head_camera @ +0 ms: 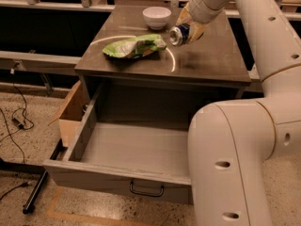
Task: Pick pepsi can from top drawer and place on counter
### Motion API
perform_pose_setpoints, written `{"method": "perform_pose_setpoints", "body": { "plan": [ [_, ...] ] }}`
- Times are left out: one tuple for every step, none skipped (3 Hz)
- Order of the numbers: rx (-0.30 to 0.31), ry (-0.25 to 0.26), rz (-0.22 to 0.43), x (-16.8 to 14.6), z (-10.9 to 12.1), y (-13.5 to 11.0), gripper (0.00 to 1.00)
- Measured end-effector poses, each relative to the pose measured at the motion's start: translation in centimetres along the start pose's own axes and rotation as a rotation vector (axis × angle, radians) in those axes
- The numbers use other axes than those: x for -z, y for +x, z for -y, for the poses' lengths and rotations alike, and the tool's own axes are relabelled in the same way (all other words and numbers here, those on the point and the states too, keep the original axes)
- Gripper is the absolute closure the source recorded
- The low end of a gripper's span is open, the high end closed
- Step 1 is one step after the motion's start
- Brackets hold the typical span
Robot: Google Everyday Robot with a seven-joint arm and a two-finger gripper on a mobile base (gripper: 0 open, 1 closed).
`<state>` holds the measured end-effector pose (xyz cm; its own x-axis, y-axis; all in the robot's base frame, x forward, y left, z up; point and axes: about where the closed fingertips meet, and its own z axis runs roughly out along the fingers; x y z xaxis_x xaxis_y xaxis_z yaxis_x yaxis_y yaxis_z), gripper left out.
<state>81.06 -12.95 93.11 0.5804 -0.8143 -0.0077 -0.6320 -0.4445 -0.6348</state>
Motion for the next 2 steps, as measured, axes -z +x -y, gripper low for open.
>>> {"method": "perform_pose_setpoints", "body": {
  "plan": [
    [-0.034, -0.037, -0.004, -2.2, -1.1, 0.5, 0.84],
    [-0.056, -0.066, -0.020, -3.4, -1.8, 1.0, 0.60]
  ]
}}
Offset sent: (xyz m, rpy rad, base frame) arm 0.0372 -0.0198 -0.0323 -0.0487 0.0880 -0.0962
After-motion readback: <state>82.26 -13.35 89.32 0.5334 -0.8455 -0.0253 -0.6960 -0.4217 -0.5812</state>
